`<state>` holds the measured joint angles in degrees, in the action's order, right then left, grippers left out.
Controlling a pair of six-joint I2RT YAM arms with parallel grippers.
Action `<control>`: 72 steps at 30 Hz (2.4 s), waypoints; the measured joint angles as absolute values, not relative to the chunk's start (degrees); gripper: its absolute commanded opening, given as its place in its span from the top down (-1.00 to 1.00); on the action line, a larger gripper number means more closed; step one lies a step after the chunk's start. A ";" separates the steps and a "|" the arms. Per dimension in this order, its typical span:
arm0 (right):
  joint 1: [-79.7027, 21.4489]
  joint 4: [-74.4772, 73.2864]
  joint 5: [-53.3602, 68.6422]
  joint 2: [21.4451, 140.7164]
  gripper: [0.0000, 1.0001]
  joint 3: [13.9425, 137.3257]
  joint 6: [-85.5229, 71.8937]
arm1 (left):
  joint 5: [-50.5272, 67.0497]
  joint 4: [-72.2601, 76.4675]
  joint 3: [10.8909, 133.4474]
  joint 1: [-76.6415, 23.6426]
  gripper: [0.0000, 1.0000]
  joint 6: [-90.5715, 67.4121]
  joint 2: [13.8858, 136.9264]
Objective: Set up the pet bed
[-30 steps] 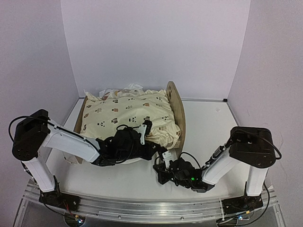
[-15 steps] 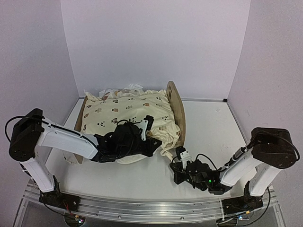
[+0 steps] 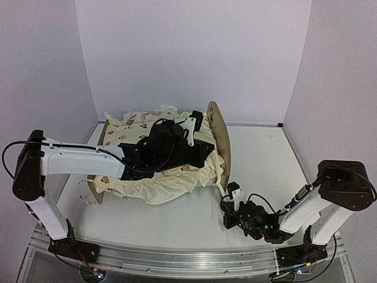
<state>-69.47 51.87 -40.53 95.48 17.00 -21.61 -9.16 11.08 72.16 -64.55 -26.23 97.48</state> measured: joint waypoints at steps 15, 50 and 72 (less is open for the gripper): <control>-67.87 52.23 -42.32 99.25 1.00 15.75 -26.91 | -12.37 4.69 83.23 -64.03 1.00 -19.52 105.04; -62.35 49.46 -24.42 98.91 0.46 18.20 -35.51 | -0.19 2.58 80.77 -51.70 1.00 -18.43 104.53; -62.35 5.72 -36.58 64.64 -0.55 28.55 -25.47 | 9.80 1.03 59.19 -61.53 -0.98 -24.18 99.86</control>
